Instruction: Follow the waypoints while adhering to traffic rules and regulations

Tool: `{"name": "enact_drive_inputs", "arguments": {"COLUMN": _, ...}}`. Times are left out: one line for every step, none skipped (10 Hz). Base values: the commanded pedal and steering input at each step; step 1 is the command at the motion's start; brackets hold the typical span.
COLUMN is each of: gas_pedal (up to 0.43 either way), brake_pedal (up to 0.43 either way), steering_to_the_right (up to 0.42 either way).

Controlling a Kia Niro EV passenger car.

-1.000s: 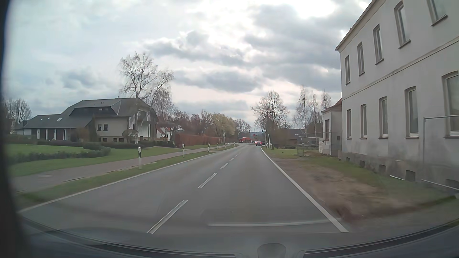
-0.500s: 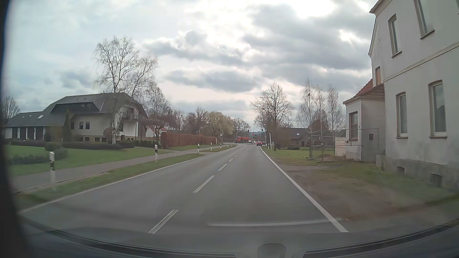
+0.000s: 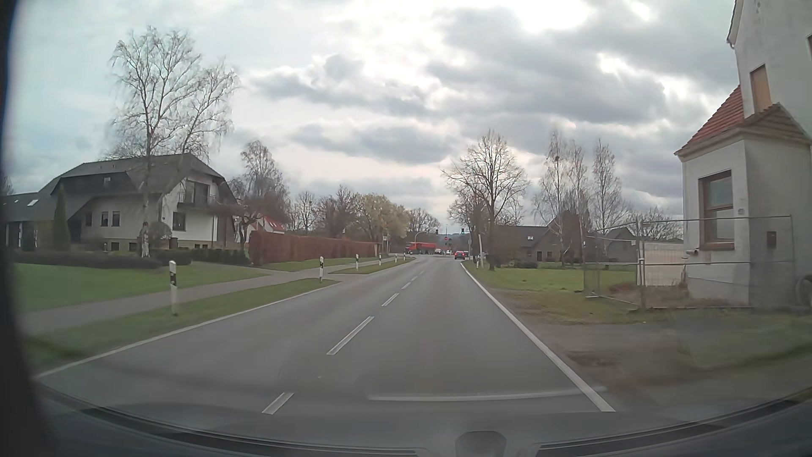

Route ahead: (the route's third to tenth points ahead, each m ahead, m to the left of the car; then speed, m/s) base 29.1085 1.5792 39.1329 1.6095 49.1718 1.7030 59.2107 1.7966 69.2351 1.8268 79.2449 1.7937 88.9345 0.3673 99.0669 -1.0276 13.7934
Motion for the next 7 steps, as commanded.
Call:
{"name": "enact_drive_inputs", "arguments": {"gas_pedal": 0.15, "brake_pedal": 0.0, "steering_to_the_right": 0.008}}
{"name": "enact_drive_inputs", "arguments": {"gas_pedal": 0.15, "brake_pedal": 0.0, "steering_to_the_right": 0.009}}
{"name": "enact_drive_inputs", "arguments": {"gas_pedal": 0.15, "brake_pedal": 0.0, "steering_to_the_right": 0.009}}
{"name": "enact_drive_inputs", "arguments": {"gas_pedal": 0.15, "brake_pedal": 0.0, "steering_to_the_right": 0.009}}
{"name": "enact_drive_inputs", "arguments": {"gas_pedal": 0.15, "brake_pedal": 0.0, "steering_to_the_right": 0.009}}
{"name": "enact_drive_inputs", "arguments": {"gas_pedal": 0.15, "brake_pedal": 0.0, "steering_to_the_right": 0.008}}
{"name": "enact_drive_inputs", "arguments": {"gas_pedal": 0.15, "brake_pedal": 0.0, "steering_to_the_right": 0.008}}
